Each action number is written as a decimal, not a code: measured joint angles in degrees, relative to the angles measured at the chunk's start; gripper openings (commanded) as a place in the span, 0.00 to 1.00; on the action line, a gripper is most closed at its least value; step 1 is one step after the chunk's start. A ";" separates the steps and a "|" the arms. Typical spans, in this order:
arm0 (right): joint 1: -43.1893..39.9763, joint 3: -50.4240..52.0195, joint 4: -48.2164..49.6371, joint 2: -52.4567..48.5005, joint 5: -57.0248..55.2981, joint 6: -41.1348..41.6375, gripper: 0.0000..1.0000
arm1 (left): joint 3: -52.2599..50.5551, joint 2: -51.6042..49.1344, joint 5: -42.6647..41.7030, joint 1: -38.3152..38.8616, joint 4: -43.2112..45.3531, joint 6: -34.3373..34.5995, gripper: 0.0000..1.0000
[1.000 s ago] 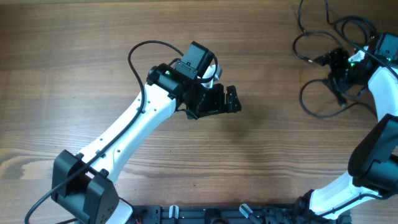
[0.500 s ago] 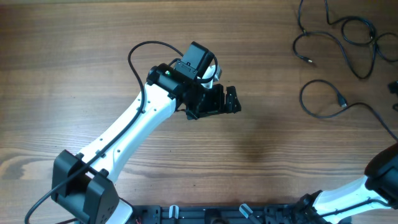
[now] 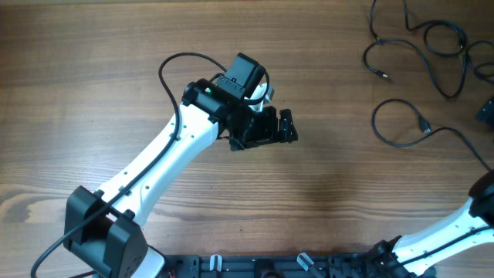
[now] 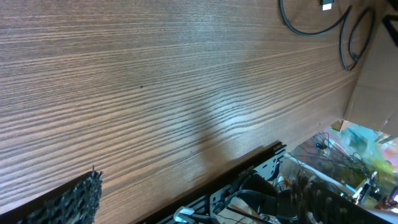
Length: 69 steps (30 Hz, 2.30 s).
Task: Untangle cables
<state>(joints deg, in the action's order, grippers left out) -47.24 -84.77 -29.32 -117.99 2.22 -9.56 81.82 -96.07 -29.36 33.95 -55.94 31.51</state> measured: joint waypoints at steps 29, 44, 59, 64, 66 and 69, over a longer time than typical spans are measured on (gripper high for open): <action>1.18 -6.67 4.50 -6.64 16.06 3.56 0.71 | 0.00 0.00 0.00 0.00 1.97 0.11 1.00; 2.21 -9.35 -33.70 -4.22 33.57 21.27 1.00 | 0.00 0.00 0.00 0.00 2.19 0.28 1.00; 17.94 -7.43 -38.38 -4.02 11.43 32.04 0.34 | 0.00 0.00 0.00 0.00 2.40 0.28 1.00; 17.94 -7.43 -41.24 -4.02 9.68 30.29 0.26 | 0.00 0.00 0.00 0.00 2.80 0.28 1.00; 17.94 -7.43 -42.66 -4.02 9.68 28.33 0.04 | 0.00 0.00 0.00 0.00 2.82 0.28 1.00; 17.94 -7.43 -43.74 -4.02 9.68 26.36 0.04 | 0.00 0.00 0.00 0.00 2.82 0.31 1.00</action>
<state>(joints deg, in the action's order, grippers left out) -29.30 -92.20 -73.06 -122.02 11.90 16.80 81.82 -96.07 -29.36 33.95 -53.12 31.81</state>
